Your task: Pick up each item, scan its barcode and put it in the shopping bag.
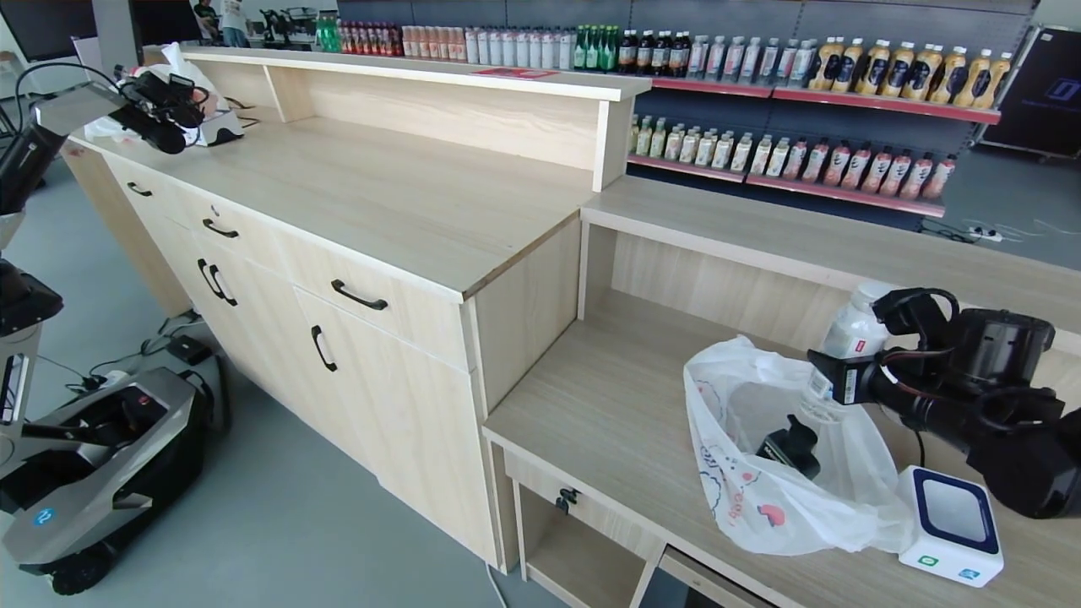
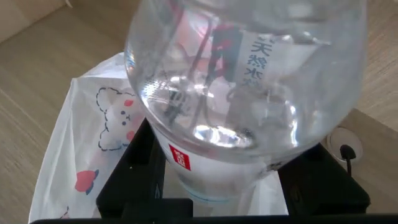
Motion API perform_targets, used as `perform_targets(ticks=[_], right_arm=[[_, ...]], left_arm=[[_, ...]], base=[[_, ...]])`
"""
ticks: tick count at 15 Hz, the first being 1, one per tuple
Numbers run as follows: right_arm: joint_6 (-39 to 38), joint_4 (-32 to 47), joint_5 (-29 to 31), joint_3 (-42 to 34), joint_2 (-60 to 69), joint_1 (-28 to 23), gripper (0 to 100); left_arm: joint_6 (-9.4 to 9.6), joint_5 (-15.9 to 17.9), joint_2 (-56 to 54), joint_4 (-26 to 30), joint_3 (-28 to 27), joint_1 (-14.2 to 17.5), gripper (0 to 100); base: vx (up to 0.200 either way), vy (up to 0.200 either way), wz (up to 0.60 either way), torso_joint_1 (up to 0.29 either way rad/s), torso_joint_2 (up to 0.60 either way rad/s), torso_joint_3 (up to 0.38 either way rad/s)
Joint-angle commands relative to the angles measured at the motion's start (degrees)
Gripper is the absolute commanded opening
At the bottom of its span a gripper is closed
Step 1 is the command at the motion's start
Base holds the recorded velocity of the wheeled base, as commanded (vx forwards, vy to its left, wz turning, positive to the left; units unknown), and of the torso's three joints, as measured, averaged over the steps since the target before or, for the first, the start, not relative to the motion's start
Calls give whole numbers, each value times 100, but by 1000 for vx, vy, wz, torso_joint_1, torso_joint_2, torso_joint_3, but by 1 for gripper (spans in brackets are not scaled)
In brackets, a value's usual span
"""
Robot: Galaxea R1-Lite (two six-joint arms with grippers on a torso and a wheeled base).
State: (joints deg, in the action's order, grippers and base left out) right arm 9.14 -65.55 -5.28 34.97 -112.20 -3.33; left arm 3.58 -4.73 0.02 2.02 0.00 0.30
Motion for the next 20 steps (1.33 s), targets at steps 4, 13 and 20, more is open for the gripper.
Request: perform_targets(ticks=[4,13,20], right_arm=[[35,-802,-448,176,-1164,-10,0],[44,-1461,-606,335,-1911,-71,0],[44,-1698,-624,572,-2333,-107,0]], left_arm=[[2,-2,-2,0,0,5,100],[2,-2,-2,0,0,5,100],[-7,-2,-2,0,0,5,100]], base=[[0,0,0,0,0,0],[0,0,0,0,0,0],[0,0,0,0,0,0]])
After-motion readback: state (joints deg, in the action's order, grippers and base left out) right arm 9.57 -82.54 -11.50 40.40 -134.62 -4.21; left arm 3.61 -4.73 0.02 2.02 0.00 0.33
